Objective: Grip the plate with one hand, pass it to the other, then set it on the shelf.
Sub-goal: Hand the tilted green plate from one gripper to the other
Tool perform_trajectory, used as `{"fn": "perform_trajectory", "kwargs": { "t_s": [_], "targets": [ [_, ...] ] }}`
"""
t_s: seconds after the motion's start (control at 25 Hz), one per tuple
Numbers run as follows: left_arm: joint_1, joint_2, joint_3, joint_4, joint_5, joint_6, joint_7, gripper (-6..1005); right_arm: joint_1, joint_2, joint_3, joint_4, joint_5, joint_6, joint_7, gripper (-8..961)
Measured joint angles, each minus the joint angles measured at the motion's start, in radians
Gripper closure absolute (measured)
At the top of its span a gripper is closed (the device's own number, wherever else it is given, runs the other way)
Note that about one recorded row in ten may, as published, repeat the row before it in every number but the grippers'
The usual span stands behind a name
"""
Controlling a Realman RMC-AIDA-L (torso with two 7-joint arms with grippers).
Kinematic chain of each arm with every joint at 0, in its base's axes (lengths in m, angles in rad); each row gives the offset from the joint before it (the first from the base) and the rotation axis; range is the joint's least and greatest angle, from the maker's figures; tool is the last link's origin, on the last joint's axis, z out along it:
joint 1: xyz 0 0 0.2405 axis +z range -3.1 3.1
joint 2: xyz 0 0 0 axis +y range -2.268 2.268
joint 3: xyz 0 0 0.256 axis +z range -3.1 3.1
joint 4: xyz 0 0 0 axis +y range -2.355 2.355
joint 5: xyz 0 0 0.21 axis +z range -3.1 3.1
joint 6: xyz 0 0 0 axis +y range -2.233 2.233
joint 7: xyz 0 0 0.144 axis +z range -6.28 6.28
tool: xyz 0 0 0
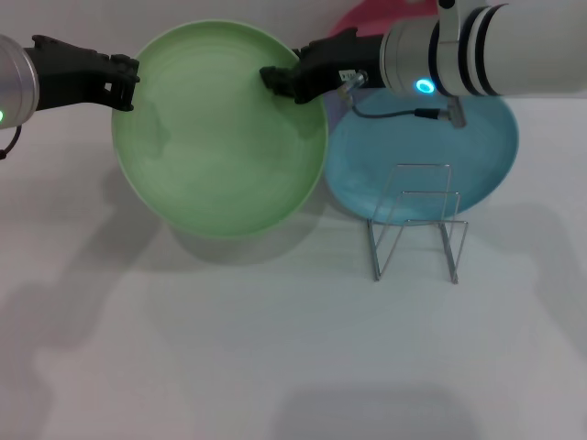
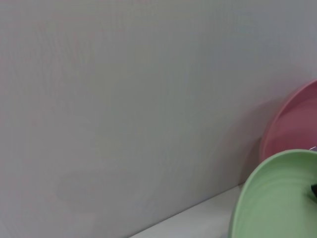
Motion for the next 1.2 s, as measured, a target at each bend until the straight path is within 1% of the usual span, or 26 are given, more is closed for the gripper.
{"fn": "perform_trajectory", "kwargs": {
  "t_s": [0.12,0.32,0.52,0.88,1.08,1.2],
  "targets": [
    [0.0,0.0,0.0,0.0,0.0,0.002,0.001,884,-0.005,0.0,0.002,0.009,0.0,-0.007,0.0,549],
    [0.004,0.0,0.006,-0.001,0.0,0.019,0.003,881,-0.009,0.0,-0.003,0.011,0.0,-0.015,-0.013,776],
    [0.01,0.0,0.008,-0.004,-0.009,0.032,0.004,878,-0.013,0.0,-0.013,0.012,0.002,-0.019,-0.023,885],
    [0.013,0.001,0.01,-0.002,-0.031,0.038,0.009,873,-0.014,0.001,-0.026,0.025,0.003,-0.021,-0.017,887],
    [0.015,0.001,0.013,0.001,-0.031,0.06,0.016,733,-0.03,0.001,-0.026,0.037,-0.003,-0.023,-0.017,899],
    [0.034,0.001,0.021,0.013,-0.03,0.114,0.049,649,-0.038,0.001,-0.026,0.042,-0.008,-0.029,-0.017,910]
  ]
}}
